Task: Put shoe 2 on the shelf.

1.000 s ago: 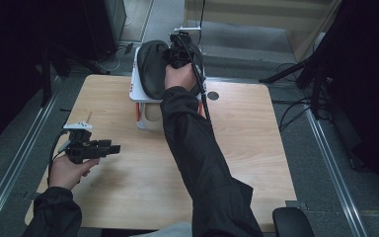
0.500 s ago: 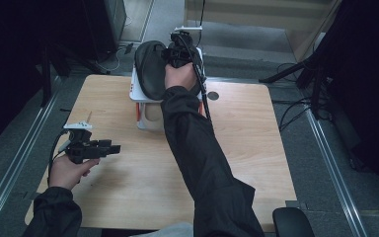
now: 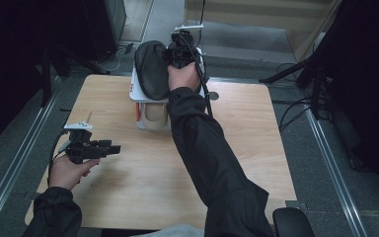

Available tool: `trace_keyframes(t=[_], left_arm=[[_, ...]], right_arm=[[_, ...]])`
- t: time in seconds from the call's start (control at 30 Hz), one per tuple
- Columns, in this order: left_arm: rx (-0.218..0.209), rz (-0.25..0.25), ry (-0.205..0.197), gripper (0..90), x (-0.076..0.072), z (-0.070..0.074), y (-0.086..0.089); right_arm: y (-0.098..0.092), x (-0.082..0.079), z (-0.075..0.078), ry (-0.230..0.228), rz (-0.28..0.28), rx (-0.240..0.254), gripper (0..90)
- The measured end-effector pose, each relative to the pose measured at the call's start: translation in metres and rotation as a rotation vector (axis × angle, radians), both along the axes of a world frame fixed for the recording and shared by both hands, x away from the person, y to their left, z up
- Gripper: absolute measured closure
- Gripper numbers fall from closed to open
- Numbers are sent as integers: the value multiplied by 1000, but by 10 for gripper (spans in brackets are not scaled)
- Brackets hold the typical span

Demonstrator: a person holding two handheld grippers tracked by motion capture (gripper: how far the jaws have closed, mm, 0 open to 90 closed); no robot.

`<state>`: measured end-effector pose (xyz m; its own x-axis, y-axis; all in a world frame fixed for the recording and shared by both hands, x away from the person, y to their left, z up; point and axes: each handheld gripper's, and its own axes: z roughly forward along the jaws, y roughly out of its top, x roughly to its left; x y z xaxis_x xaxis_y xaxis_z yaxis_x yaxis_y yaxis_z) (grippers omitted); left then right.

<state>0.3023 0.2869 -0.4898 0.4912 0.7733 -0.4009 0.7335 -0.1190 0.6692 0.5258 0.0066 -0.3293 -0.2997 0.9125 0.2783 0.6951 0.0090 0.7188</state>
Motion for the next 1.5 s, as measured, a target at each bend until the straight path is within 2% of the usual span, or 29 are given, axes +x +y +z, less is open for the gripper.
trace_keyframes(t=[0.27, 0.3, 0.33, 0.47, 0.57, 0.7, 0.83, 1.03, 1.13, 1.2, 1.23, 1.33, 1.5], left_arm=[[4, 1, 7, 399, 1, 0, 0], [4, 2, 6, 398, 1, 0, 0], [4, 0, 6, 398, 1, 0, -1], [6, -3, 8, 398, 2, 0, -2], [7, -4, 8, 398, 2, 0, -2], [12, -5, 9, 396, 3, 0, -3], [13, -10, 10, 396, 3, -1, -3], [18, -11, 9, 394, 4, -1, -4], [18, -13, 11, 393, 5, -1, -4], [16, -14, 11, 393, 5, -1, -5], [16, -17, 12, 393, 5, -1, -5], [14, -16, 12, 392, 5, -1, -6], [18, -18, 13, 392, 5, -1, -6]], right_arm=[[-6, -15, 14, -3, 87, -23, 573], [-8, -20, 16, -12, 118, -27, 574], [-8, -20, 16, -12, 118, -27, 574], [-12, -38, 21, -21, 195, -31, 579], [-16, -48, 25, -25, 232, -28, 586], [-23, -65, 29, -38, 302, -38, 623], [-24, -74, 29, -48, 338, -46, 626], [-24, -97, 23, -63, 428, -45, 621], [-24, -104, 20, -59, 453, -42, 619], [-25, -110, 17, -77, 480, -43, 619], [-26, -116, 13, -88, 513, -60, 596], [-27, -123, 7, -102, 545, -65, 584], [-30, -142, -12, -87, 605, -39, 560]])
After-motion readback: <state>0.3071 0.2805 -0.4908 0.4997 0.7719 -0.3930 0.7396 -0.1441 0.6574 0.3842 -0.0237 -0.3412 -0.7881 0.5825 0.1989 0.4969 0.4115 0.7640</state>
